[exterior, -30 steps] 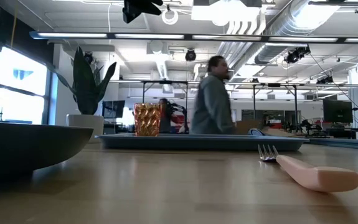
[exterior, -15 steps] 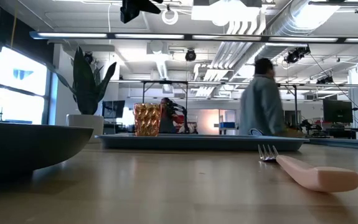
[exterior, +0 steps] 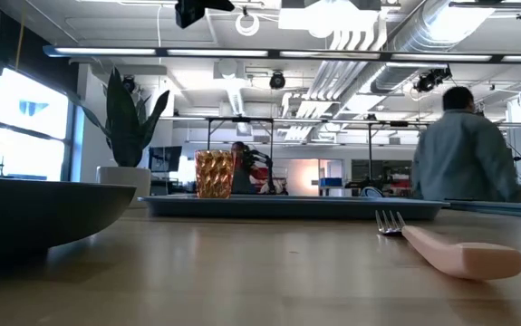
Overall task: Pick and place plate/cup/fork/spoon on tray
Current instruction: Put the yellow spoon to the right of the blue tray
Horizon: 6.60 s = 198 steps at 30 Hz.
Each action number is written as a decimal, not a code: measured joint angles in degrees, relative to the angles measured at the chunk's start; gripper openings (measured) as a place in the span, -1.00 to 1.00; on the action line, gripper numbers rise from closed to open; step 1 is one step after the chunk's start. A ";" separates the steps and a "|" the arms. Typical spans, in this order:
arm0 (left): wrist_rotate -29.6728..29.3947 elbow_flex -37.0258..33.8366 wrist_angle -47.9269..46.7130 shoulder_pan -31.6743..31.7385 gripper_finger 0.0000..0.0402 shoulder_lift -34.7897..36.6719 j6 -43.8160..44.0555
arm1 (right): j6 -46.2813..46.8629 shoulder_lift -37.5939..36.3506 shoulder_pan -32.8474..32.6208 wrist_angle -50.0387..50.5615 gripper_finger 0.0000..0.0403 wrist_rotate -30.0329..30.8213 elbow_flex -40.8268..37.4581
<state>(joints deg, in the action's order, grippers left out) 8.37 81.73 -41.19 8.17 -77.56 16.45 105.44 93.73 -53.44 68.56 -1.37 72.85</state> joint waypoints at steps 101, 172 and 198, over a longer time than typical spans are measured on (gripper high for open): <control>-11.66 -0.02 2.05 -0.27 -0.45 0.00 -6.12 | -6.47 -15.84 30.15 -40.55 -0.89 25.52 -24.80; -13.60 -0.02 0.21 11.34 -0.45 -0.02 -13.66 | -44.26 4.61 80.21 -20.74 -0.89 4.38 -14.48; -13.60 -0.02 -0.10 11.32 -0.45 -0.02 -15.21 | -43.80 7.19 79.70 -21.16 -0.81 4.37 -14.50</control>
<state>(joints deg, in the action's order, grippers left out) -5.23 81.71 -41.30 19.49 -77.58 1.23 61.65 100.92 26.26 47.40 3.00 58.35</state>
